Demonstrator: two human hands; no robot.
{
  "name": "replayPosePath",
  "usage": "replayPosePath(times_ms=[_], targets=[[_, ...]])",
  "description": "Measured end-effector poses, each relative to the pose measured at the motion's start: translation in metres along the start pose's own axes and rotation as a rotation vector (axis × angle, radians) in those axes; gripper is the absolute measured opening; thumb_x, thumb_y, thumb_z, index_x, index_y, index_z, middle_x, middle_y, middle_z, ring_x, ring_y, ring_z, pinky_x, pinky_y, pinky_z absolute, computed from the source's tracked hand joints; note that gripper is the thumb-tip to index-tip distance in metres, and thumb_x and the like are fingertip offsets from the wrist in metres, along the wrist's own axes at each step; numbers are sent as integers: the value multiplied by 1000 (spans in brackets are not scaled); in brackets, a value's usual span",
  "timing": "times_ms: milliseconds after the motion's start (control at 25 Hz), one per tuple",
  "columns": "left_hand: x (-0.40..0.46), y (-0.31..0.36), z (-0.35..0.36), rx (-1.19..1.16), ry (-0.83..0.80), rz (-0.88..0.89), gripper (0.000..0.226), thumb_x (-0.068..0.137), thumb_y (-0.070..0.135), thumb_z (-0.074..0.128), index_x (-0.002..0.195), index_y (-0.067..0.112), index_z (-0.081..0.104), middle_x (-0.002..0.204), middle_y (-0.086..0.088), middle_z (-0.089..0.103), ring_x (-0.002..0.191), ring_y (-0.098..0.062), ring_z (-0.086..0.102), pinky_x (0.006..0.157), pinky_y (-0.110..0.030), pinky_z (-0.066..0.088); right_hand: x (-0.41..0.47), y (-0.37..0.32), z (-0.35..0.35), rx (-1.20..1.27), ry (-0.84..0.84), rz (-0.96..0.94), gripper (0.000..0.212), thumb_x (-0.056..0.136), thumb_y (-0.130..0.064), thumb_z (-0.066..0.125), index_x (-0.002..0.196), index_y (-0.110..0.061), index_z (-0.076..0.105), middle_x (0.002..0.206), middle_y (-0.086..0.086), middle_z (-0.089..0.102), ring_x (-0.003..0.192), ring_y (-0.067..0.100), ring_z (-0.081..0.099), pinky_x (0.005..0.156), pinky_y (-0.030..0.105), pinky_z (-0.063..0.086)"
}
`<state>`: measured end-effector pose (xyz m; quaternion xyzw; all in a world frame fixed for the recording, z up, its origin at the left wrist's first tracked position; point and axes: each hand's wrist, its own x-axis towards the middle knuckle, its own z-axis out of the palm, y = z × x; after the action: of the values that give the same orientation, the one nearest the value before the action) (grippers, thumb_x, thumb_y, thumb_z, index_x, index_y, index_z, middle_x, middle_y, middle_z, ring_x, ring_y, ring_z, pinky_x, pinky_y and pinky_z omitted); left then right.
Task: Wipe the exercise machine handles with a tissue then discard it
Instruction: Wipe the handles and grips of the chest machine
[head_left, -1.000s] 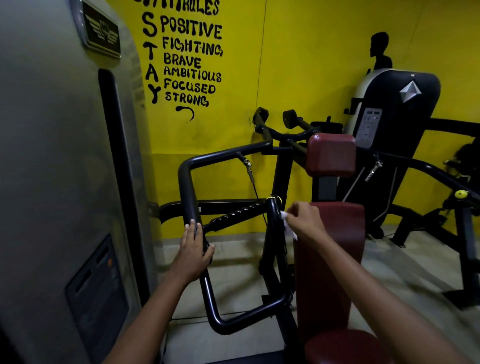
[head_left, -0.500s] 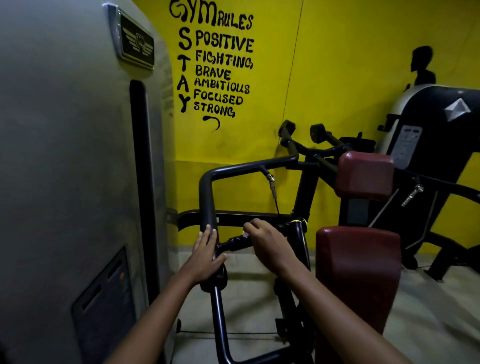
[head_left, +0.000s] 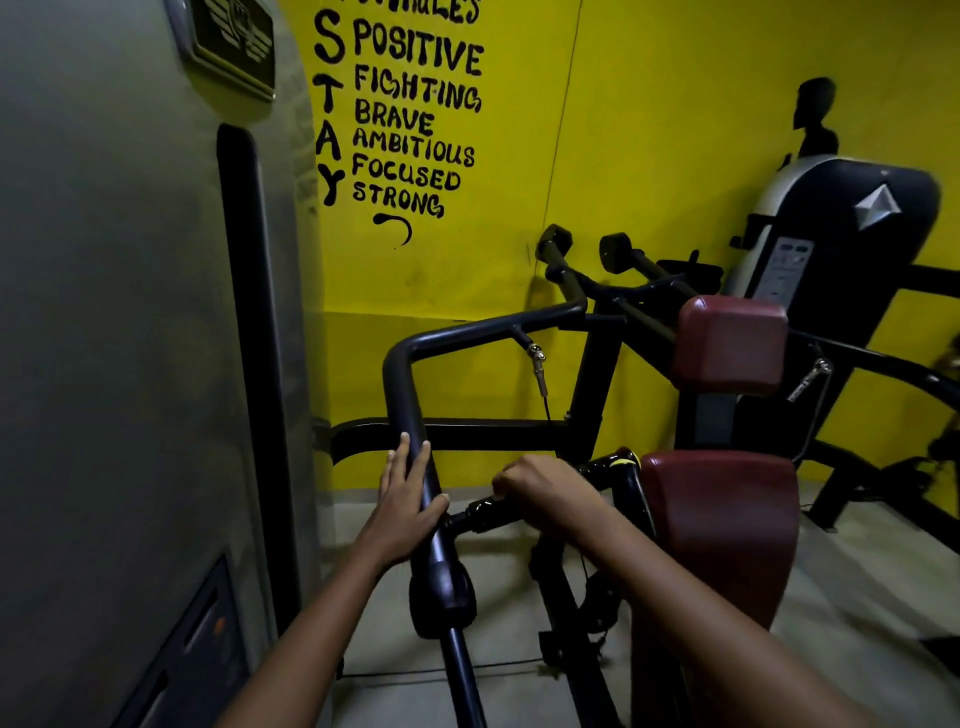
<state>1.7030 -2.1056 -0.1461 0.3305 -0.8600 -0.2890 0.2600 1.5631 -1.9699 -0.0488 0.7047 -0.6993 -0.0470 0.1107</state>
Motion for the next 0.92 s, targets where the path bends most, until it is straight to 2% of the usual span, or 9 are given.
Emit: replayPosePath(times_ms=[120, 280, 520, 680, 800, 920], targets=[[-1, 2, 2, -46, 16, 19, 74, 96, 29, 51, 152, 26, 2, 157, 5, -23, 145, -21, -16, 116, -41, 7, -1, 23, -18, -140, -31, 163, 12, 90, -5, 53, 96, -4, 64, 86, 9, 62, 88, 29, 66, 71, 33, 54], [-3, 1, 2, -55, 13, 24, 74, 96, 29, 50, 152, 26, 2, 156, 5, -23, 145, -20, -18, 117, -41, 6, -12, 56, -36, -227, -48, 395, 21, 92, -4, 49, 108, -8, 61, 100, 9, 63, 95, 29, 64, 71, 33, 50], [-3, 3, 0, -30, -14, 9, 74, 97, 32, 48, 152, 26, 0, 156, 5, -26, 145, -21, -19, 117, -41, 6, 3, 26, -21, -172, -58, 512, 20, 87, 1, 55, 102, -7, 66, 93, 7, 67, 90, 28, 67, 68, 33, 51], [-3, 3, 2, -26, -7, -1, 74, 97, 32, 49, 152, 26, 0, 156, 4, -24, 145, -22, -17, 116, -41, 6, 14, -22, -11, -64, -27, 436, 14, 87, -2, 59, 98, -3, 67, 91, 12, 67, 89, 33, 66, 78, 40, 55], [-3, 3, 1, -9, -10, -3, 74, 97, 32, 49, 152, 25, 0, 157, 2, -24, 146, -24, -16, 116, -42, 7, 16, -53, -10, -69, -46, 259, 16, 87, -5, 59, 101, 0, 64, 99, 16, 65, 95, 37, 64, 69, 37, 48], [-5, 4, 1, -8, -18, -13, 73, 98, 34, 47, 152, 25, -1, 156, 3, -24, 146, -24, -16, 116, -42, 7, 13, -51, -7, -31, -39, 155, 12, 87, -10, 62, 97, -2, 64, 96, 17, 64, 91, 35, 64, 62, 34, 41]])
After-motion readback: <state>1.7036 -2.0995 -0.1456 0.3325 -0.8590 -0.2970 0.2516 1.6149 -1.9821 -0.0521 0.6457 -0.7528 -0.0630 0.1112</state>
